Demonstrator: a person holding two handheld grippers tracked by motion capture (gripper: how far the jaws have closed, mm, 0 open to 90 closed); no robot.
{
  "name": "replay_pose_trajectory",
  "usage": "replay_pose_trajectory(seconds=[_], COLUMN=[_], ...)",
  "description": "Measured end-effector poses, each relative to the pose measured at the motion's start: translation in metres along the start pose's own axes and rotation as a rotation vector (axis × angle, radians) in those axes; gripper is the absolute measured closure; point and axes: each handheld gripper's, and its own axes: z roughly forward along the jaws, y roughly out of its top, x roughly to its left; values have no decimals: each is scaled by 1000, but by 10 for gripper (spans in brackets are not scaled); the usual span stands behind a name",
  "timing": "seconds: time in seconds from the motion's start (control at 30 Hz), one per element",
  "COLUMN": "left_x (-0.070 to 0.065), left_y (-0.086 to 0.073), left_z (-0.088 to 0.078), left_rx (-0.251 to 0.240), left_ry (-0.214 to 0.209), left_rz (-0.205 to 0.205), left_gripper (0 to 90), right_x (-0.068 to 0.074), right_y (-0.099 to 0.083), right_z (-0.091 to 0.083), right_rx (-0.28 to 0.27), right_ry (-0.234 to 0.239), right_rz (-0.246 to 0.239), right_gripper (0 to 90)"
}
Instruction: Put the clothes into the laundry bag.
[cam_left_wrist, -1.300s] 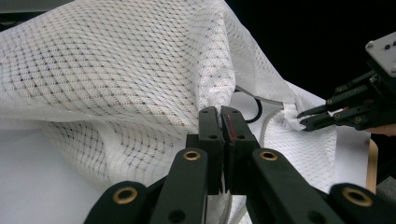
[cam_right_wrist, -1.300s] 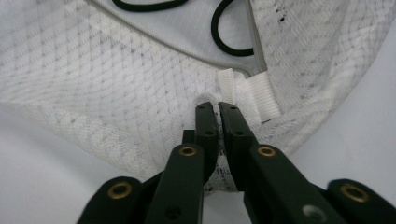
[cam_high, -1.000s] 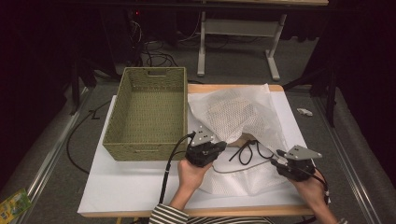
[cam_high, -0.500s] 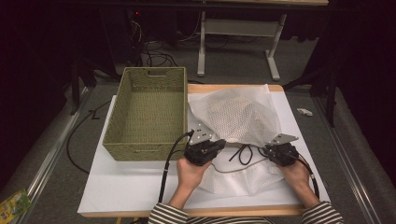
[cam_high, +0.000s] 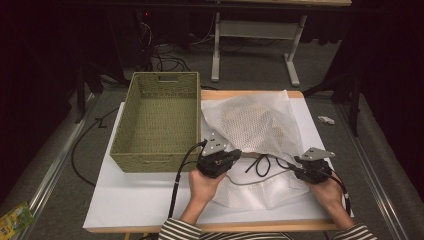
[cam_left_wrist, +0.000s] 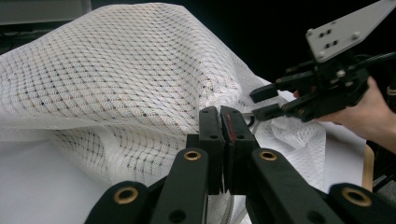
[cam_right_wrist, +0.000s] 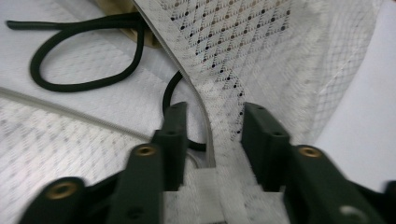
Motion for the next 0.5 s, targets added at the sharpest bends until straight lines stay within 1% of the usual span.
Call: replay_pose_trajectory(seconds=[0.1, 0.13, 0.23, 0.27, 0.3, 0.33, 0.4, 0.43, 0.5], left_x=[0, 1, 3, 3, 2, 2, 0, 0, 0], left_y=[0, 1, 3, 4, 5, 6, 9, 10, 11], left_z=[-2, -3, -6, -6, -6, -7, -7, -7, -8], left_rx=[-6, -10, -32, -34, -38, -40, -44, -45, -49], left_ry=[3, 0, -4, -4, -5, -7, -8, -8, -6], left_rz=[-5, -9, -23, -23, -21, -17, -13, -9, -6], left_gripper=[881, 882, 884, 885, 886, 885, 886, 887, 886], right_x=[1, 1, -1, -1, -1, -1, -2, -2, -2], right_y=[3, 4, 7, 8, 8, 9, 9, 9, 11], right_z=[12, 16, 24, 27, 28, 28, 29, 28, 28], right_rx=[20, 31, 29, 41, 37, 35, 36, 42, 55], right_ry=[13, 18, 39, 43, 46, 62, 84, 88, 91], right_rz=[8, 18, 39, 37, 43, 45, 60, 58, 38], right_gripper=[512, 499, 507, 516, 535, 557, 627, 659, 742])
